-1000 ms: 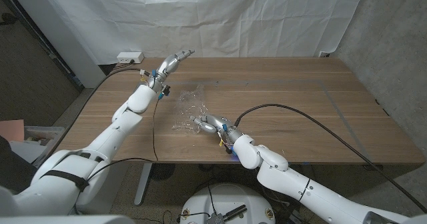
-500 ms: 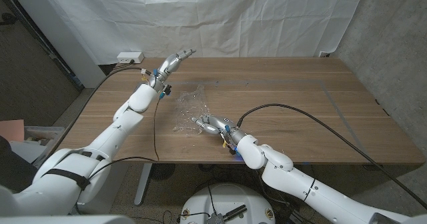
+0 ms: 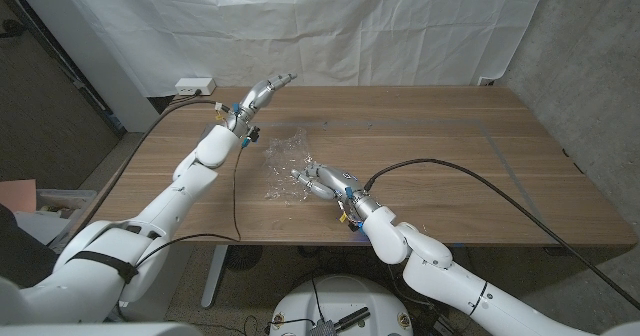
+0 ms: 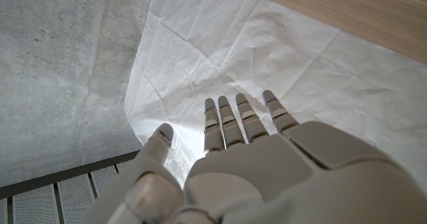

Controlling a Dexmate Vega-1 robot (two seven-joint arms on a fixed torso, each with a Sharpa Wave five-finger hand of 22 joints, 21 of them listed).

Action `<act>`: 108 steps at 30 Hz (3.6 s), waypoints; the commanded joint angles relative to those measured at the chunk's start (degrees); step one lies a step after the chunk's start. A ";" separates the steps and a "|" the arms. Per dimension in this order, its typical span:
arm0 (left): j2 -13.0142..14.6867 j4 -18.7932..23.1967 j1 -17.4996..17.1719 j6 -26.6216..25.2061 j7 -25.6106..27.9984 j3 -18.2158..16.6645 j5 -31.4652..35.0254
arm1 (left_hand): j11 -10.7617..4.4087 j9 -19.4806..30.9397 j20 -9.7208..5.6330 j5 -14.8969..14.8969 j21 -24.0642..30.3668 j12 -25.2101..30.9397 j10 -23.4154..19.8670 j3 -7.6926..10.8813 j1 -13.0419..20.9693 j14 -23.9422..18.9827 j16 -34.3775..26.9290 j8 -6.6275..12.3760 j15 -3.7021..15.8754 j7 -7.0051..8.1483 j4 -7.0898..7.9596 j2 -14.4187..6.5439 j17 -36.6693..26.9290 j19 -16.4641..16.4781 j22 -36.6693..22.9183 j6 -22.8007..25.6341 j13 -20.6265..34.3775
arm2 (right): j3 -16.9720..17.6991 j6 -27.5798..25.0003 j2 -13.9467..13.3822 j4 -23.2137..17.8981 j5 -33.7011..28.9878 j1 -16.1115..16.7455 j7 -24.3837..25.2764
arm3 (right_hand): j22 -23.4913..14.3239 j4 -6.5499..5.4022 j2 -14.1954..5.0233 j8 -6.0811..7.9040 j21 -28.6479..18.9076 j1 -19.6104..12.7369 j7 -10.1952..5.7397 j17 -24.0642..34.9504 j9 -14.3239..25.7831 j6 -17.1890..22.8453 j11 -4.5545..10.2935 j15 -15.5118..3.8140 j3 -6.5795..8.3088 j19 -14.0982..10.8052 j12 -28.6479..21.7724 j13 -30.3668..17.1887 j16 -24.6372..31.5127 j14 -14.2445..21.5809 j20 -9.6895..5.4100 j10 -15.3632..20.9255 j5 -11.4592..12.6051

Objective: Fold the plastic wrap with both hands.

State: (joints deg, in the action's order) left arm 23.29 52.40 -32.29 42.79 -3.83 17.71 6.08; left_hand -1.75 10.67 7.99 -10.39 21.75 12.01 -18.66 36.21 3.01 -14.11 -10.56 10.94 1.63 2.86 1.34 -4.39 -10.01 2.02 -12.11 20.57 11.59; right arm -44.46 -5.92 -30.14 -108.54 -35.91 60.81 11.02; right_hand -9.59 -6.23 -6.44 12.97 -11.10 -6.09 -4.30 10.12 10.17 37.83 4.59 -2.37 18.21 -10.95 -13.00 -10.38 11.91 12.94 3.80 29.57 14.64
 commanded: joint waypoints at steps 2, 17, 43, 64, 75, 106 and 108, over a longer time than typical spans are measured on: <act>-0.25 0.34 -0.09 0.07 0.22 0.16 0.11 | 0.00 0.12 -0.03 0.09 -0.15 0.35 -0.09 -0.06 -0.10 0.18 -0.16 -0.01 -0.03 0.02 -0.10 0.11 -0.09 -0.16 -0.11 -0.17 0.28 | 1.16 0.76 -0.19 -0.61 -1.11 1.87 -0.41 | -0.23 -0.14 -1.39 0.62 -0.38 -1.03 0.96 0.14 0.12 4.00 -0.23 -0.50 1.12 -1.34 -0.81 -0.12 0.29 1.81 -0.01 5.45 0.03; 0.53 4.54 -2.37 -1.92 0.71 -0.61 0.32 | 0.04 0.12 -0.04 0.08 -0.16 0.36 -0.07 -0.05 -0.13 0.17 -0.17 -0.02 -0.04 0.11 -0.07 0.09 -0.09 -0.17 -0.11 -0.25 0.27 | 0.81 -5.09 0.51 -2.40 -2.48 1.16 -6.77 | -0.29 -1.23 0.16 -2.18 0.31 0.29 1.52 0.48 0.24 -4.34 -1.46 0.01 1.61 0.94 2.71 -0.21 -1.10 -2.65 0.54 -5.17 -0.81; 1.10 8.17 -4.62 -2.86 0.76 -1.59 0.34 | -0.04 0.11 0.00 0.07 -0.16 0.38 -0.06 -0.04 -0.11 0.20 -0.15 -0.03 0.03 0.15 -0.10 0.12 -0.07 -0.15 -0.11 -0.42 0.26 | 0.51 -8.32 0.04 -1.72 1.27 -0.24 -11.58 | -0.31 -3.17 4.35 -1.88 0.13 6.11 7.34 0.80 0.39 -1.01 -8.60 1.53 -3.57 2.16 1.79 -0.34 -0.58 -3.48 1.64 -0.79 -0.77; 0.93 7.68 -6.75 -2.37 0.31 -3.09 -2.52 | -0.05 0.10 0.04 0.08 -0.18 0.34 0.10 -0.04 -0.12 0.27 -0.12 -0.04 -0.07 0.24 -0.11 0.15 -0.08 -0.21 -0.11 -0.56 0.26 | 6.67 7.50 4.48 3.23 17.92 1.13 -1.50 | -0.30 -1.09 2.91 -1.84 -0.90 2.92 6.10 0.31 0.44 -0.73 -8.71 2.81 -2.61 -2.03 2.27 -0.39 -0.24 -0.62 2.95 -2.13 0.06; 0.95 8.10 -8.33 -2.92 -0.61 -4.32 -5.29 | -0.04 0.06 0.12 0.08 -0.19 0.16 0.71 -0.05 -0.14 0.70 -0.02 -0.72 -0.18 1.44 -0.12 0.20 -0.09 -0.22 -0.12 -2.72 0.26 | 9.91 12.25 7.85 10.89 28.35 -1.36 -1.79 | -0.31 0.64 2.89 -2.50 -0.45 0.84 5.97 0.23 0.46 -3.11 -8.81 3.09 -1.82 -1.95 2.81 -0.40 -0.94 -1.65 3.08 -5.30 0.18; 0.80 8.99 -10.04 -4.91 -7.20 -5.91 -13.97 | -0.13 -0.12 0.41 0.12 -0.27 -0.55 3.16 -0.24 -0.30 2.18 0.26 -0.80 -0.34 2.08 -0.14 0.52 -0.09 -0.38 -0.13 -5.01 0.19 | 16.57 18.49 12.31 16.32 39.83 -2.32 1.83 | -0.38 2.83 3.52 -2.88 -0.09 -1.24 5.99 0.26 0.50 -7.99 -9.25 4.36 -1.24 -1.41 2.51 -0.43 -1.23 -3.27 3.74 -8.36 -0.05; 0.89 9.24 -10.19 -5.17 -7.74 -6.06 -14.64 | -0.18 -0.13 0.40 0.12 -0.27 -0.55 3.24 -0.27 -0.32 2.29 0.27 -0.85 -0.34 2.08 -0.13 0.55 -0.09 -0.39 -0.13 -5.25 0.18 | 16.75 18.25 12.27 16.32 40.24 -2.48 1.58 | -0.38 2.89 3.54 -2.86 -0.10 -1.28 5.99 0.26 0.51 -8.04 -9.25 4.43 -1.23 -1.44 2.49 -0.43 -1.21 -3.24 3.74 -8.38 -0.06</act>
State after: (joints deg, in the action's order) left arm 23.90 60.80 -41.70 38.33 -9.24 12.24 -5.66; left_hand -1.98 10.38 7.99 -10.39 21.75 11.51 -15.77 36.21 2.17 -12.14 -10.56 10.17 1.11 5.00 1.34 -3.85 -9.99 2.02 -12.10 15.74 11.59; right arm -29.61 11.13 -19.20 -93.46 1.27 58.43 11.92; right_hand -9.87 -3.61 -2.90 10.33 -11.22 -6.62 1.80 10.41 10.53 30.09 -4.70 1.74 16.84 -12.13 -10.12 -10.66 10.58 9.62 7.27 21.60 14.42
